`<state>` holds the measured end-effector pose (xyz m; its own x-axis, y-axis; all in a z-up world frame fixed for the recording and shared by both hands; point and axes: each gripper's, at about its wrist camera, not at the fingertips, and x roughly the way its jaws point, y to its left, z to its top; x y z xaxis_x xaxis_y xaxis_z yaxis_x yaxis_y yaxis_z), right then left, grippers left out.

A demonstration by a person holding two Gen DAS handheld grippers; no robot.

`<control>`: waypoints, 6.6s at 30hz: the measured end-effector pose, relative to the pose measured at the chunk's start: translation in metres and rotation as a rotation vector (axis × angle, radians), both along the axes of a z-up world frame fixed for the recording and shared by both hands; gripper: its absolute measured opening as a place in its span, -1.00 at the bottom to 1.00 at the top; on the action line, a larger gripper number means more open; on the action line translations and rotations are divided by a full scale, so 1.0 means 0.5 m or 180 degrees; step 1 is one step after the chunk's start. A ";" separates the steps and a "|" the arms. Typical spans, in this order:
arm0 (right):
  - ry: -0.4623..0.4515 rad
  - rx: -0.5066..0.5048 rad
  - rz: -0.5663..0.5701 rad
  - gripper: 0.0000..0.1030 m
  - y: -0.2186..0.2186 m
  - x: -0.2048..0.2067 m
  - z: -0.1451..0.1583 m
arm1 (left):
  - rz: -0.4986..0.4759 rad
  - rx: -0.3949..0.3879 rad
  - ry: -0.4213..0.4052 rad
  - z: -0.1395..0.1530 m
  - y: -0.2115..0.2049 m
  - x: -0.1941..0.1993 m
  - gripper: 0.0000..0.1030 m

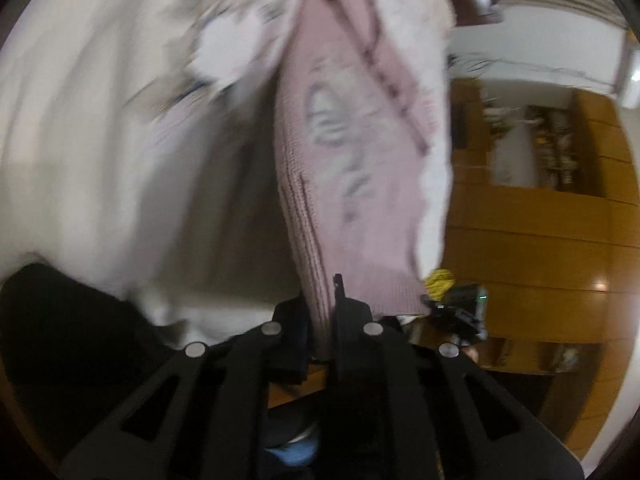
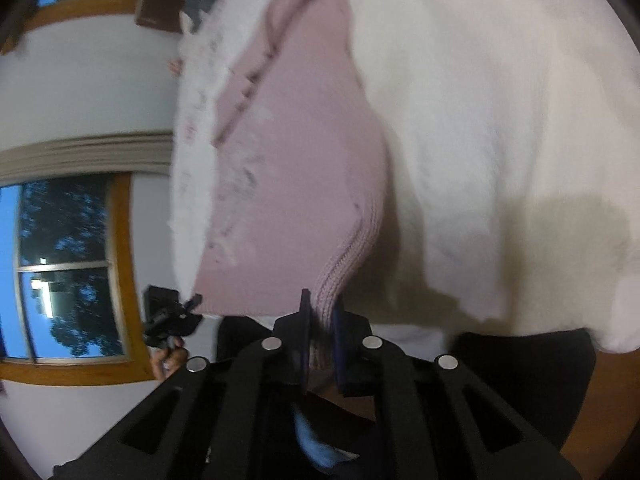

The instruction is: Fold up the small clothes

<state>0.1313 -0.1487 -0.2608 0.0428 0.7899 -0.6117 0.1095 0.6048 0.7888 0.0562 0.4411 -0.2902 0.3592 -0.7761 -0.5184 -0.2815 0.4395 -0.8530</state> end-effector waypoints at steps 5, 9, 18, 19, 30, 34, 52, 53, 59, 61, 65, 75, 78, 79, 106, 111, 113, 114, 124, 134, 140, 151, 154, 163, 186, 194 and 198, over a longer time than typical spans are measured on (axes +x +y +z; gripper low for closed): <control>-0.0225 0.0327 -0.0178 -0.83 -0.001 0.038 0.068 | 0.0184 -0.0223 -0.0303 0.073 0.015 0.026 -0.87; -0.0441 0.0436 -0.0259 -0.83 0.009 0.091 0.122 | 0.0221 -0.0321 -0.0511 0.125 0.025 0.075 -0.87; -0.0641 0.0265 -0.0387 -0.83 0.017 0.264 0.172 | 0.0491 -0.0276 -0.0555 0.144 0.091 0.240 -0.86; -0.0633 0.0236 -0.0405 -0.83 0.013 0.281 0.167 | 0.0514 -0.0253 -0.0542 0.140 0.096 0.260 -0.86; -0.0338 -0.0276 -0.0437 -0.83 0.047 0.510 0.049 | 0.0580 0.0083 -0.0005 -0.007 0.112 0.525 -0.86; -0.0228 -0.0472 -0.0439 -0.82 0.051 0.556 -0.012 | 0.0540 0.0250 0.0158 -0.050 0.105 0.593 -0.84; -0.1147 -0.0829 0.0162 -0.18 0.076 0.588 0.033 | -0.0050 0.1032 -0.0053 -0.043 0.101 0.668 0.02; -0.1160 -0.0845 0.0187 -0.18 0.083 0.595 0.028 | -0.0067 0.1062 -0.0040 -0.046 0.101 0.672 0.05; -0.1095 -0.0976 0.0326 -0.18 0.104 0.625 -0.002 | -0.0263 0.1331 -0.0007 -0.050 0.086 0.692 0.12; -0.1071 -0.1008 0.0391 -0.19 0.105 0.627 -0.013 | -0.0251 0.1501 0.0005 -0.047 0.090 0.689 0.12; -0.1136 -0.1030 0.0488 -0.17 0.113 0.619 -0.011 | -0.0445 0.1549 -0.0110 -0.044 0.066 0.678 0.10; -0.1529 -0.1270 0.0702 -0.74 0.137 0.570 0.009 | -0.0529 0.1740 -0.0374 -0.034 0.053 0.657 -0.85; -0.1597 -0.1353 0.0657 -0.81 0.137 0.559 0.013 | -0.0487 0.1737 -0.0505 -0.012 0.038 0.648 -0.87; -0.1615 -0.1358 0.0634 -0.82 0.136 0.555 0.017 | -0.0479 0.1739 -0.0545 -0.003 0.030 0.647 -0.87; -0.1663 -0.1938 -0.0067 -0.84 0.172 0.856 0.087 | -0.0195 0.2056 -0.0503 0.042 0.076 0.964 -0.88; -0.1433 -0.2079 -0.0047 -0.84 0.171 0.887 0.008 | -0.0209 0.2051 -0.0241 -0.040 0.078 0.990 -0.87; -0.1349 -0.2096 -0.0059 -0.84 0.164 0.892 -0.024 | -0.0223 0.2055 -0.0130 -0.072 0.081 0.995 -0.87; -0.1323 -0.2105 -0.0055 -0.84 0.164 0.893 -0.037 | -0.0237 0.2052 -0.0064 -0.091 0.081 0.996 -0.86; -0.1582 -0.1720 -0.0409 -0.60 0.128 0.856 0.025 | -0.0001 0.1608 -0.0634 -0.003 0.067 0.947 -0.66; -0.0770 -0.1053 -0.0422 -1.00 0.079 0.842 -0.093 | -0.0051 0.1744 -0.0128 -0.069 0.084 0.935 -1.00; -0.0989 -0.0490 -0.0058 -0.90 0.143 0.722 -0.041 | -0.0367 0.1352 -0.0387 -0.040 0.047 0.817 -0.95; -0.0999 -0.0418 0.0372 -0.89 0.229 0.586 -0.016 | -0.0382 0.1106 -0.0585 -0.005 0.005 0.652 -0.97; -0.0899 -0.0460 0.0769 -0.89 0.311 0.528 -0.065 | -0.0552 0.1150 -0.0438 -0.056 -0.038 0.574 -0.97; -0.0918 -0.0578 0.0507 -0.80 0.262 0.478 -0.067 | -0.0446 0.1208 -0.0331 -0.079 -0.009 0.516 -0.76; -0.3703 -0.3246 0.2349 0.43 0.755 0.162 -0.045 | 0.0083 0.0371 -0.0103 -0.037 0.159 0.500 0.28; -0.4258 -0.3809 0.2694 0.41 0.940 0.164 -0.150 | 0.0106 0.0278 -0.0143 -0.056 0.190 0.528 0.31; -0.4364 -0.3975 0.2599 0.39 0.965 0.183 -0.166 | 0.0084 0.0242 -0.0183 -0.060 0.201 0.540 0.32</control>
<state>0.2230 0.3340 -0.3436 0.7834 0.1161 -0.6105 -0.6054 0.3649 -0.7074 0.3264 0.5417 -0.3200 0.4099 -0.7251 -0.5534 -0.2456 0.4966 -0.8325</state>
